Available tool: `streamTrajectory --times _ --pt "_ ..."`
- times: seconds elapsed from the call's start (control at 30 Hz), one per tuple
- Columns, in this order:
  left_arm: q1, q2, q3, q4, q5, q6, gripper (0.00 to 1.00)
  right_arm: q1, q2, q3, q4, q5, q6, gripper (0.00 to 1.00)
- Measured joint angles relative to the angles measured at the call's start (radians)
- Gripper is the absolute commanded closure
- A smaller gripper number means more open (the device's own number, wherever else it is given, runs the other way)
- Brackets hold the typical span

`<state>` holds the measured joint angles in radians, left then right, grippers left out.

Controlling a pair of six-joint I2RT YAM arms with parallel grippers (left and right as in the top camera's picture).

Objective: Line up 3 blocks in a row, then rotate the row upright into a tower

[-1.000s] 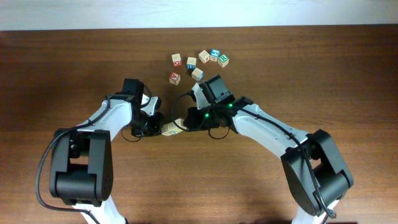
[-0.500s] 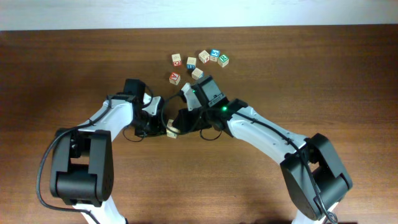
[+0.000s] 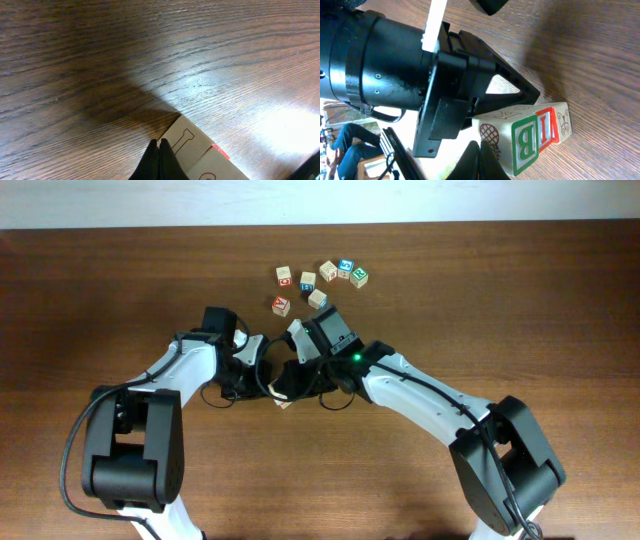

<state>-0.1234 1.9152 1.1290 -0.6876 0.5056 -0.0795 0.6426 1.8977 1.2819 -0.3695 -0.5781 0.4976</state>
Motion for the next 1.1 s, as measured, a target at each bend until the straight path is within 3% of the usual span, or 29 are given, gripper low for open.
streamTrajectory --times 0.67,1.1 --pt "-0.002 0.0 0.045 -0.013 0.01 0.0 1.0 -0.02 -0.002 0.051 -0.098 0.031 -0.005 0.88" --pt "0.066 0.0 0.046 -0.026 -0.001 0.0 1.0 -0.022 -0.002 0.088 -0.122 0.065 -0.008 0.82"
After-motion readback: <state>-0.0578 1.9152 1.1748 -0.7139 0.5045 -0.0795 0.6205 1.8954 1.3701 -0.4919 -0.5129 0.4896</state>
